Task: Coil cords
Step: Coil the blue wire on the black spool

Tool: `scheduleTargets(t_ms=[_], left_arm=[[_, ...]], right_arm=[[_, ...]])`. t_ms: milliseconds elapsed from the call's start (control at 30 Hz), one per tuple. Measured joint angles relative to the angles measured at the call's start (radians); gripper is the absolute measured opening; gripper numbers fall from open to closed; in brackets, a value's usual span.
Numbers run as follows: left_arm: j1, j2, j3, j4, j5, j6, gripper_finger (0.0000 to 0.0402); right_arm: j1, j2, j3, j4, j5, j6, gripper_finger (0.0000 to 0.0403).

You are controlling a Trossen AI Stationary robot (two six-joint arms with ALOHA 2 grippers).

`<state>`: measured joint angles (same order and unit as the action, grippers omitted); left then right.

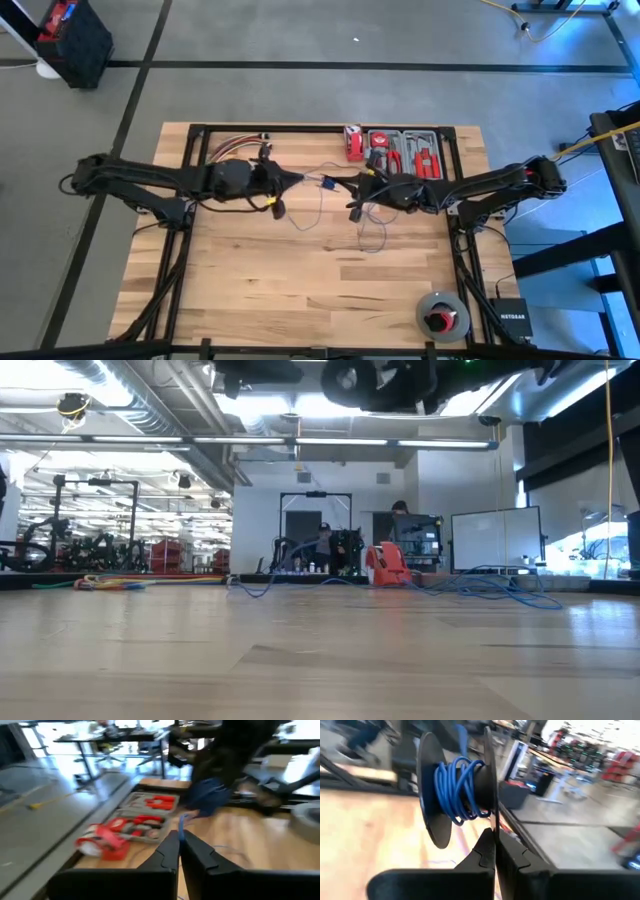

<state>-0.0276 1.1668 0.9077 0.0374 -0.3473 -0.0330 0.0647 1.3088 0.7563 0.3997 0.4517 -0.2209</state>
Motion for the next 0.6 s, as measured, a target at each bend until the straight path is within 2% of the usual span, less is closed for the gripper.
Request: scheduleTargets(t_ms=[133, 300, 600], left_arm=[[-0.023, 0.017, 0.0, 0.074, 0.032, -0.037, 0.0006], [-0.039, 0.052, 0.0, 0.2, 0.033, -0.064, 0.0002], [-0.047, 0.131, 0.01, 0.335, 0.033, -0.098, 0.0007]], right_arm=[[0.0, 0.012, 0.0, -0.011, 0.059, -0.025, 0.0001], [0.001, 0.044, 0.001, 0.017, 0.062, -0.049, 0.0001], [0.0, 0.071, 0.001, 0.054, 0.071, -0.064, 0.0001]])
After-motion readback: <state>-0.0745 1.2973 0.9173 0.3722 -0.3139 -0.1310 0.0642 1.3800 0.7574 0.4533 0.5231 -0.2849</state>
